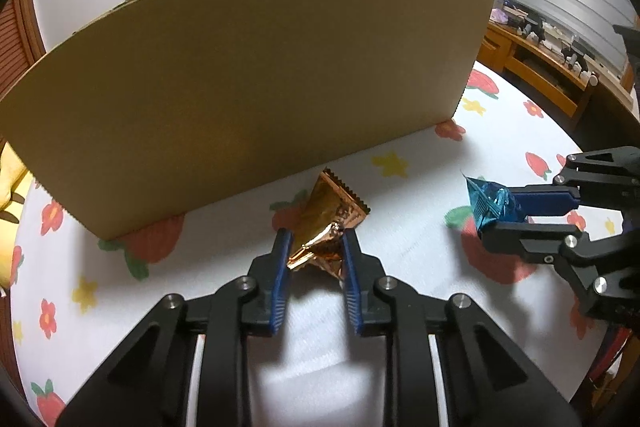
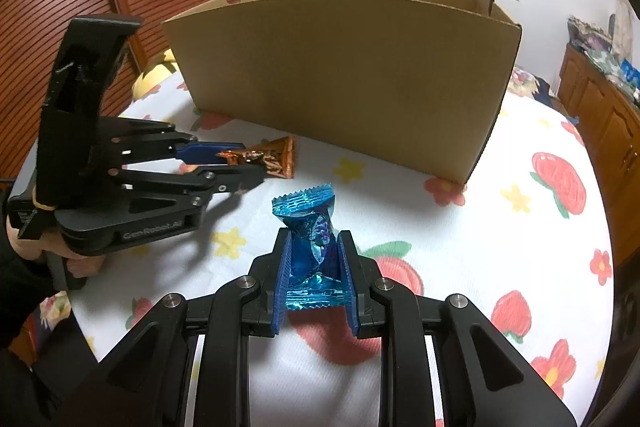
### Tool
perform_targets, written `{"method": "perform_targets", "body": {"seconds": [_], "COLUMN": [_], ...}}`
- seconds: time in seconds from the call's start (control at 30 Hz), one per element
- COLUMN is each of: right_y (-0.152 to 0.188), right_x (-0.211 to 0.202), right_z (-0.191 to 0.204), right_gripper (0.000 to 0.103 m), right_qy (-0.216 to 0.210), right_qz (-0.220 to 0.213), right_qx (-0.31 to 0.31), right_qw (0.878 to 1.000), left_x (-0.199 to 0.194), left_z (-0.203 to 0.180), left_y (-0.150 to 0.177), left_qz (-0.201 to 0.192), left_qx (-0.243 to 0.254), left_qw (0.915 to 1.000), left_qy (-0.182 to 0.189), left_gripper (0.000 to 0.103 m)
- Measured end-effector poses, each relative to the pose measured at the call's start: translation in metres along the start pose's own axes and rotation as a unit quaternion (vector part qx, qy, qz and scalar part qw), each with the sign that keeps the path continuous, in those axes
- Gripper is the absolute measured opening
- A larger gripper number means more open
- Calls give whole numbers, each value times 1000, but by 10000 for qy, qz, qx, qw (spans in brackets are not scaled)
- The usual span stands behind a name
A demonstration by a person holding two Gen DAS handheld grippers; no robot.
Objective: Organize snacks
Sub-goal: 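Close the left gripper on the gold wrapped candy and lift it, then carry the gold candy with left gripper while right gripper carries the blue candy over the box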
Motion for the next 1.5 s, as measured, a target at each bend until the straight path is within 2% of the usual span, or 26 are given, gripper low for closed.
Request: {"method": "perform_targets", "body": {"seconds": [0.2, 0.6, 1.23, 1.5], "right_y": [1, -3, -41, -71], "right_x": [1, -8, -58, -70], "right_z": [-1, -1, 7, 6], "right_gripper": [21, 21, 21, 21], "right_qy": [-6, -36, -77, -91], "right_qz": [-10, -163, -797, -1068], "right_qx": [58, 138, 70, -8], "right_qw": [10000, 9998, 9968, 9942], "left_x": [-11, -61, -125, -134], "left_z": [-5, -14, -20, -9], "left_y": [0, -10, -35, -55], "left_qz": [-146, -652, -1396, -1560], "left_qx": [-46, 23, 188, 189], "left_qw": [9999, 9979, 9900, 9875], "left_qy": [-7, 62, 14, -66], "left_gripper": [22, 22, 22, 22]}}
Point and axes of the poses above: each gripper's, at about its wrist camera, not at the fingertips, and x roughly the way its jaws point, z to its left, y to its underside, the point moved 3 cm from there along x, roughly the way its jaws point, and after that the axes turned 8 degrees about y, right-handed, at the moved point
